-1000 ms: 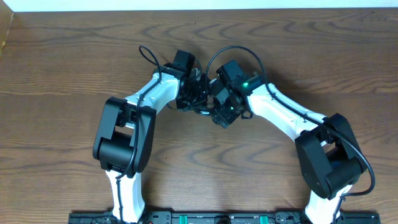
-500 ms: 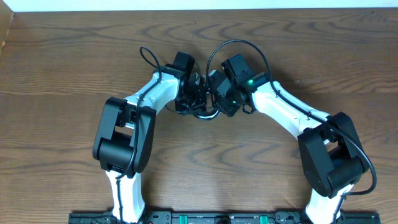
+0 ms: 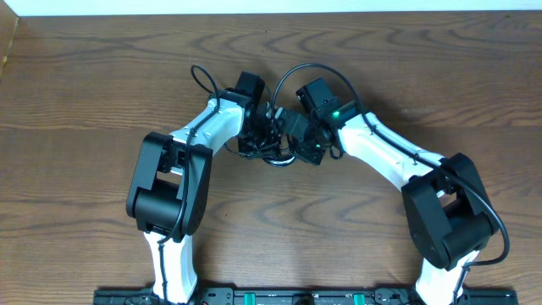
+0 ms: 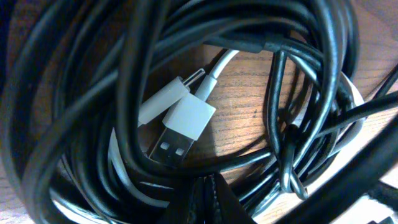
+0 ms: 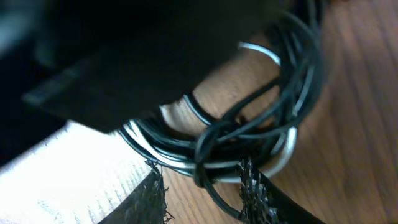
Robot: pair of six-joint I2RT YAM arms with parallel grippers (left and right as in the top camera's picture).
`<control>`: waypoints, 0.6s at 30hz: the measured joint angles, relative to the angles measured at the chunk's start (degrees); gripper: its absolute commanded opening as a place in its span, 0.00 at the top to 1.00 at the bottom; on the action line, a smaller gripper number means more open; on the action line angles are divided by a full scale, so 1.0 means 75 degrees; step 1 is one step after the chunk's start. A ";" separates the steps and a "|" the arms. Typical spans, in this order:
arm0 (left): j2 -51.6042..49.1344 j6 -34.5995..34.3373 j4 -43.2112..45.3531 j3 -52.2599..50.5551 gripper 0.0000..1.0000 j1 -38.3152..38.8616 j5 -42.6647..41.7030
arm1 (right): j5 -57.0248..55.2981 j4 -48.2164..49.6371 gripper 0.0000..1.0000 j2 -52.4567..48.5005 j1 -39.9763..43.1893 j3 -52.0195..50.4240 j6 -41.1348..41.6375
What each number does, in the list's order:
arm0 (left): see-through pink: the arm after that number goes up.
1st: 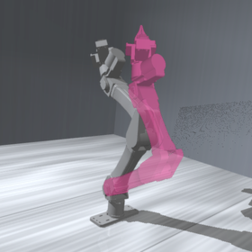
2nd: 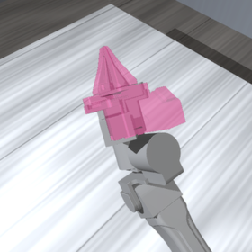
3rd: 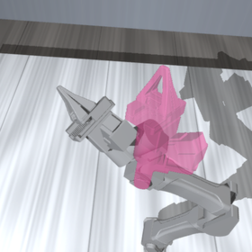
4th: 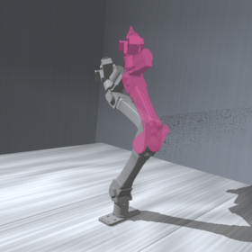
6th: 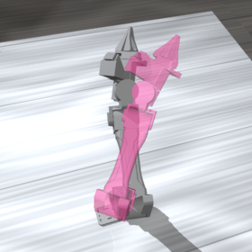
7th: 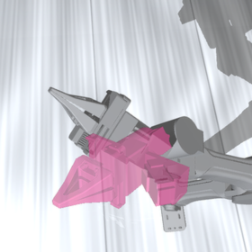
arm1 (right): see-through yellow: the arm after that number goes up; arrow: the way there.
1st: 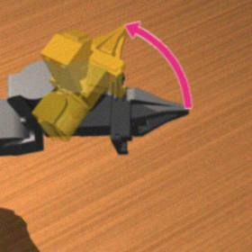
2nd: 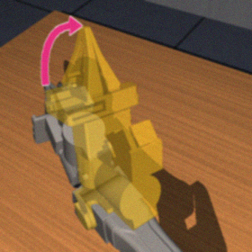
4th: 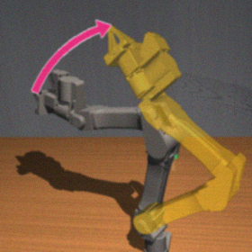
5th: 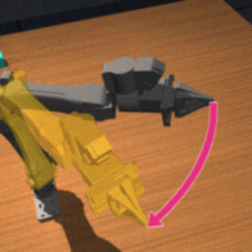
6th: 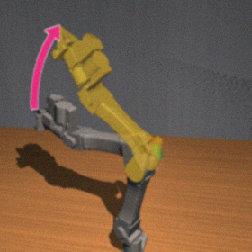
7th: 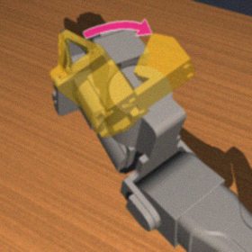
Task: Untangle cables
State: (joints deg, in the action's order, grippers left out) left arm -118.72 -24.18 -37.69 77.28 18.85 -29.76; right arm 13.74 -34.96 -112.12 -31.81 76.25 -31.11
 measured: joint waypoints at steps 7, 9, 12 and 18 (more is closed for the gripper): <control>0.0000 0.0003 -0.0195 0.0000 0.93 0.0000 -0.0085 | -0.0251 -0.0050 0.66 -0.0047 -0.0032 -0.0003 -0.0172; -0.0003 0.0003 -0.0207 0.0000 0.93 0.0000 -0.0128 | -0.0289 -0.0015 0.66 -0.0172 -0.0029 -0.0003 -0.0198; -0.0017 0.0029 -0.0224 -0.0003 0.93 -0.0015 -0.0201 | -0.0239 0.0073 0.66 -0.0236 -0.0015 0.0026 -0.0256; -0.0017 0.0289 -0.0233 -0.0003 0.93 -0.0015 -0.0201 | -0.0245 0.0067 0.69 -0.0236 -0.0017 0.0026 -0.0321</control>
State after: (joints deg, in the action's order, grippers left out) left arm -118.85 -22.02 -39.44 77.25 18.74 -31.27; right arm 11.90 -34.46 -113.89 -31.94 76.44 -33.52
